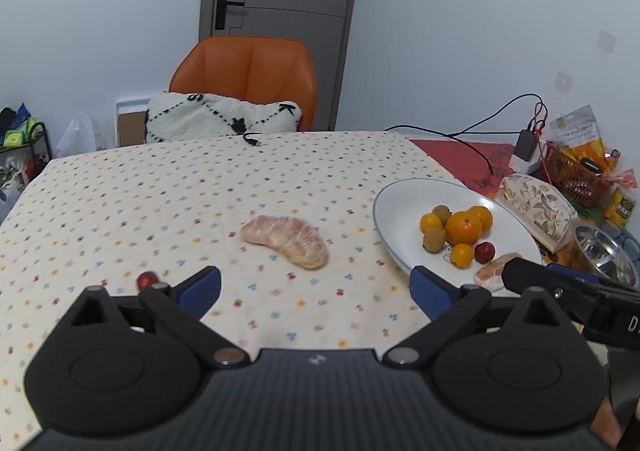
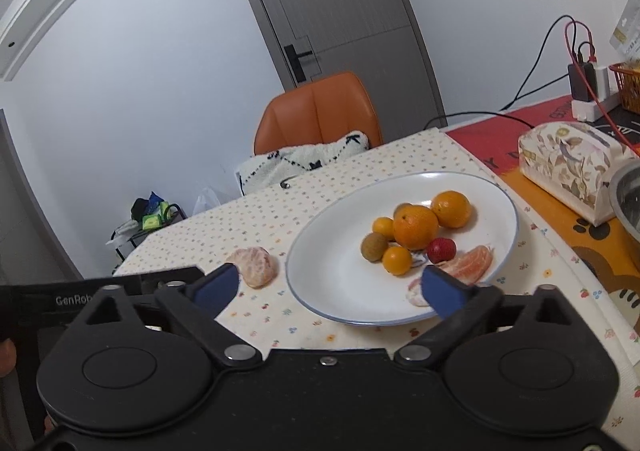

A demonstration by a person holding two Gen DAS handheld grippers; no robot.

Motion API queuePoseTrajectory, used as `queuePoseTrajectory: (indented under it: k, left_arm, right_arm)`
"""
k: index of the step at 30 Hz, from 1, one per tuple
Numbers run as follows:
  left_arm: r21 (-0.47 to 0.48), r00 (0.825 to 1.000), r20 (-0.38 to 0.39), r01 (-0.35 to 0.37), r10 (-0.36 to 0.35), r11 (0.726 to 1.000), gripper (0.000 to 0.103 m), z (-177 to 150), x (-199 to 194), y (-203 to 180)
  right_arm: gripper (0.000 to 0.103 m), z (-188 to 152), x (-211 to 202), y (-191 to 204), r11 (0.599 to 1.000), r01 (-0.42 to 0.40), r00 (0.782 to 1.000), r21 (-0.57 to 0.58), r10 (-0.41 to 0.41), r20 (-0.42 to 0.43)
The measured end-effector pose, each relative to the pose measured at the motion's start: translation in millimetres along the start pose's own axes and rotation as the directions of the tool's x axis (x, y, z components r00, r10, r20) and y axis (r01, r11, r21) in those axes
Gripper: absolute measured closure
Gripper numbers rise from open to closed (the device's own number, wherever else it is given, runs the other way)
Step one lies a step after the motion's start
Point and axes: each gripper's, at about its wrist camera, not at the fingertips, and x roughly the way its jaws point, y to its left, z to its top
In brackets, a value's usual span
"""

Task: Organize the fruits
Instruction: 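Open both tools to release the citrus and kiwi onto the plate, then withdraw both tools from the plate toward the remaining fruits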

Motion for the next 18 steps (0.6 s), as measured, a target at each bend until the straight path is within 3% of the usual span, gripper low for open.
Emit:
queuePoseTrajectory:
  k: [18]
  left_arm:
    - [-0.102, 0.996, 0.048, -0.070, 0.076, 0.992, 0.000, -10.6, -45.2, 55.5]
  right_arm:
    - [0.000, -1.9, -2.6, 39.7, 0.998, -0.029, 0.999, -0.052, 0.028, -0.014]
